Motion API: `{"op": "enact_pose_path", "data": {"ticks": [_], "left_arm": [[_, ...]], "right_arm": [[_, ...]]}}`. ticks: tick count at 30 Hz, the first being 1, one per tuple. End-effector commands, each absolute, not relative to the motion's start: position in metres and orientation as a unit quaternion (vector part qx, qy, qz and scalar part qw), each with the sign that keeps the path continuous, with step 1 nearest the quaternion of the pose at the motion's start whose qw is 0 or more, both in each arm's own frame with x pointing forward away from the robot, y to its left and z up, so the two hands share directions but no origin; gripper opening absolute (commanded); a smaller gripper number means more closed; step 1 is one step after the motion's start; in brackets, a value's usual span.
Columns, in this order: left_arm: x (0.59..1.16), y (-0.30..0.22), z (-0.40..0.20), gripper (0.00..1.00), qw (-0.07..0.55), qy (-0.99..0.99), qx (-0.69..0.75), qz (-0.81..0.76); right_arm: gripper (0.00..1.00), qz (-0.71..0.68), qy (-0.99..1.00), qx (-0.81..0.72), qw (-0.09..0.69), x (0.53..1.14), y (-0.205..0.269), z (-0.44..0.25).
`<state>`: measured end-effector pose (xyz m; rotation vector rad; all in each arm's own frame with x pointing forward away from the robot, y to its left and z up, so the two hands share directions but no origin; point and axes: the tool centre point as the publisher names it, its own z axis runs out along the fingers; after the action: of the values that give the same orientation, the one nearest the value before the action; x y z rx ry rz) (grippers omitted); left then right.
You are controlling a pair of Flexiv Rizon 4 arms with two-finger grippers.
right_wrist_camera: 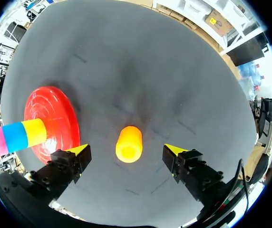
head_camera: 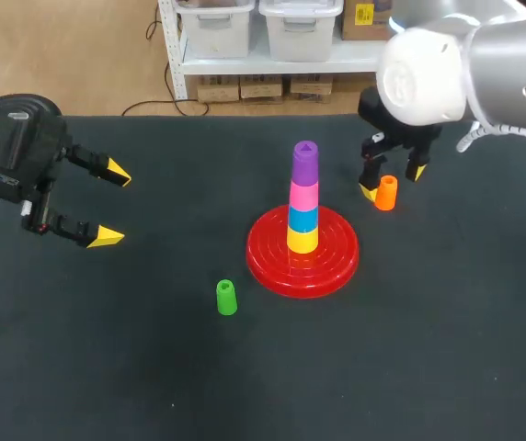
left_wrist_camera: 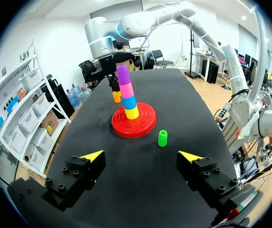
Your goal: Pick up and stack the cylinders on the red base in this order: pink,purple,orange,green
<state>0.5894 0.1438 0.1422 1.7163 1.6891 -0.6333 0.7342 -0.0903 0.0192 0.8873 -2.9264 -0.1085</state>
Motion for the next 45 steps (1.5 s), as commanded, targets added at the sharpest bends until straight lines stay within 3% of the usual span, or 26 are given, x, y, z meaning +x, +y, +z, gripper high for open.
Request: {"op": "enact_pose_path", "data": {"ticks": [1,31,32,33,34,35,45], "left_arm": [[0.591,0.144,0.141,1.0,0.321,0.642,0.653,-0.241],[0.591,0.144,0.141,1.0,0.321,0.642,0.653,-0.241],[0.591,0.144,0.141,1.0,0.321,0.642,0.653,-0.241],[0.591,0.144,0.141,1.0,0.321,0.642,0.653,-0.241],[0.591,0.144,0.141,1.0,0.321,0.642,0.653,-0.241],[0.591,0.144,0.141,1.0,0.321,0.642,0.653,-0.241],[0.591,0.144,0.141,1.0,0.321,0.642,0.653,-0.241]], "right_arm": [[1.0,-0.034,-0.956,0.288,0.046,0.738,-0.087,0.014],[1.0,-0.027,-0.961,0.273,0.043,0.737,-0.092,0.003],[0.68,-0.027,-0.961,0.273,0.043,0.737,-0.091,0.003],[0.52,-0.027,-0.961,0.272,0.043,0.737,-0.091,0.003],[0.23,-0.027,-0.961,0.272,0.043,0.738,-0.091,0.003],[0.0,-0.028,-0.961,0.272,0.043,0.738,-0.091,0.002],[0.0,-0.029,-0.961,0.271,0.048,0.737,-0.09,-0.001]]}}
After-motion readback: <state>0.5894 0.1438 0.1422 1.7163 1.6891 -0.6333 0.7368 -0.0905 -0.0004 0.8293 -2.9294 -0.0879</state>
